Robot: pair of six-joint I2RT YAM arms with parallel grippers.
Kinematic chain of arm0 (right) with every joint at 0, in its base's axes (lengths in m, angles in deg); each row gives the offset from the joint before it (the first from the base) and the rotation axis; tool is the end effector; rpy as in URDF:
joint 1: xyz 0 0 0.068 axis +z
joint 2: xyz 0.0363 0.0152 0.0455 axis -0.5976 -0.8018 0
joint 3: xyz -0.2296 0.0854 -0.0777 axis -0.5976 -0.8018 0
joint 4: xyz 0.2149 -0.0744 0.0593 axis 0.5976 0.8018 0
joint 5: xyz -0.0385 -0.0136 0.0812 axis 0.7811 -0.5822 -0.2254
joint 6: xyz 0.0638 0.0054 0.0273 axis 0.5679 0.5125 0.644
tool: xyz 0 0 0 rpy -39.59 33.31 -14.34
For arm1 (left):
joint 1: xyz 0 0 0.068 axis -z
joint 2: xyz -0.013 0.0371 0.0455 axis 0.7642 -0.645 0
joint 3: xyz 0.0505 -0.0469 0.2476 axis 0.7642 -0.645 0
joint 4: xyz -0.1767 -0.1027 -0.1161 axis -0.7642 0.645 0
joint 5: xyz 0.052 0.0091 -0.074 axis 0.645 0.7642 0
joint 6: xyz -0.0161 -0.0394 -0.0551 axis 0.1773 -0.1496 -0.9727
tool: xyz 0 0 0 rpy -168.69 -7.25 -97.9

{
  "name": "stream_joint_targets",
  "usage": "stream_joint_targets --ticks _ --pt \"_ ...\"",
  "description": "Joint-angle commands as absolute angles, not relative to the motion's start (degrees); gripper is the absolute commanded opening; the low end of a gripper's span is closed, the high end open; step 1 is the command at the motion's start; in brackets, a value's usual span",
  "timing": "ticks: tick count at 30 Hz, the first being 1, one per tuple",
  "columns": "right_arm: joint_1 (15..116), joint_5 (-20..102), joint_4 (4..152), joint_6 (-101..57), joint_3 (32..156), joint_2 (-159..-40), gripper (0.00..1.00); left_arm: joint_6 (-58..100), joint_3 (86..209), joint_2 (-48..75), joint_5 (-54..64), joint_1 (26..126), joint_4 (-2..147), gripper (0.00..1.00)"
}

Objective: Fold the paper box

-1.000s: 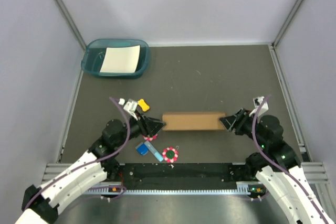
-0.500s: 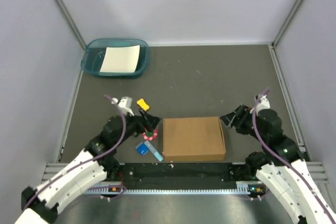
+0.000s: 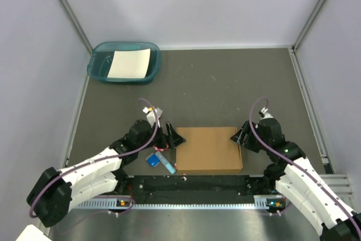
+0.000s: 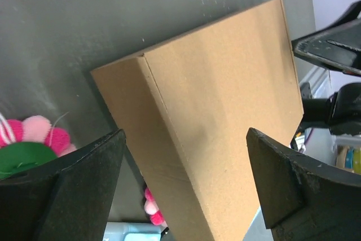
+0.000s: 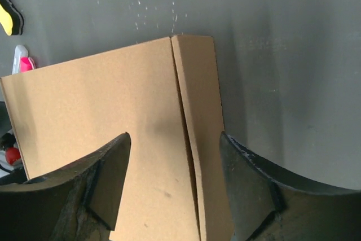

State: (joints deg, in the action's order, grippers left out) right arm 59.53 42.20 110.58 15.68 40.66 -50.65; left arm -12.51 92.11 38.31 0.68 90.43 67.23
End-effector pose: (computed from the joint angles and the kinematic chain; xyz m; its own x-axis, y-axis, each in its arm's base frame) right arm 0.1163 0.0558 0.1770 -0.7760 0.4280 -0.4633 0.1161 0.8189 0.5620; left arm 0.1380 -0.1347 0.1762 -0.7992 -0.2312 -0.5548 0.3054 0.6388 -0.7062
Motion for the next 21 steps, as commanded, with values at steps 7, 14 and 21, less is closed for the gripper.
stream_joint_targets --ticks 7,14,21 --pt "59.9 35.3 93.6 17.5 37.3 -53.9 0.35 -12.4 94.9 25.7 -13.0 90.5 49.9 0.74" --pt "59.8 36.3 92.3 15.2 43.9 -57.8 0.26 -10.0 101.5 25.6 -11.7 90.4 50.4 0.67" --pt "59.9 36.7 87.8 14.1 51.5 -67.6 0.26 -4.9 115.2 20.6 -8.1 90.1 55.3 0.69"
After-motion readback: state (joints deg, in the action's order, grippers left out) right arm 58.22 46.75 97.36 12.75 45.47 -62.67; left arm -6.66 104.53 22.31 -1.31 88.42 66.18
